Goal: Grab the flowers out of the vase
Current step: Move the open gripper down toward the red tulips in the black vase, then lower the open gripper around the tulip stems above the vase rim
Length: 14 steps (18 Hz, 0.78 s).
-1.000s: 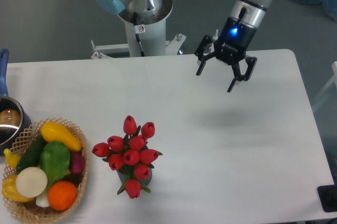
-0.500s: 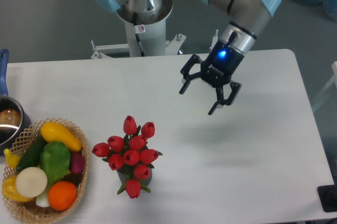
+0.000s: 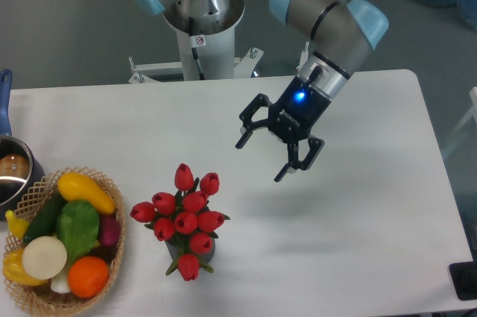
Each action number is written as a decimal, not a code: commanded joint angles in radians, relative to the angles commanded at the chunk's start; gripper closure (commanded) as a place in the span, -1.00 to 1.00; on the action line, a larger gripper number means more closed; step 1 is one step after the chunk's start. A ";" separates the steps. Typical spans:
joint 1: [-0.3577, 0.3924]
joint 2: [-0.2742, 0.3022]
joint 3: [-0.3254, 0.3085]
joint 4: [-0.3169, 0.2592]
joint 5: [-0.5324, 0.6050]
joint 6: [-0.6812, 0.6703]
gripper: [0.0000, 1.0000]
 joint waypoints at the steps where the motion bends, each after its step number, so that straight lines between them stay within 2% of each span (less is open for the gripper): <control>1: -0.008 -0.008 0.003 0.000 -0.002 -0.011 -1.00; 5: -0.020 -0.021 0.005 0.005 -0.055 -0.031 -1.00; 10: -0.052 -0.071 0.031 0.026 -0.057 -0.031 -1.00; 14: -0.080 -0.107 0.060 0.071 -0.074 -0.043 -1.00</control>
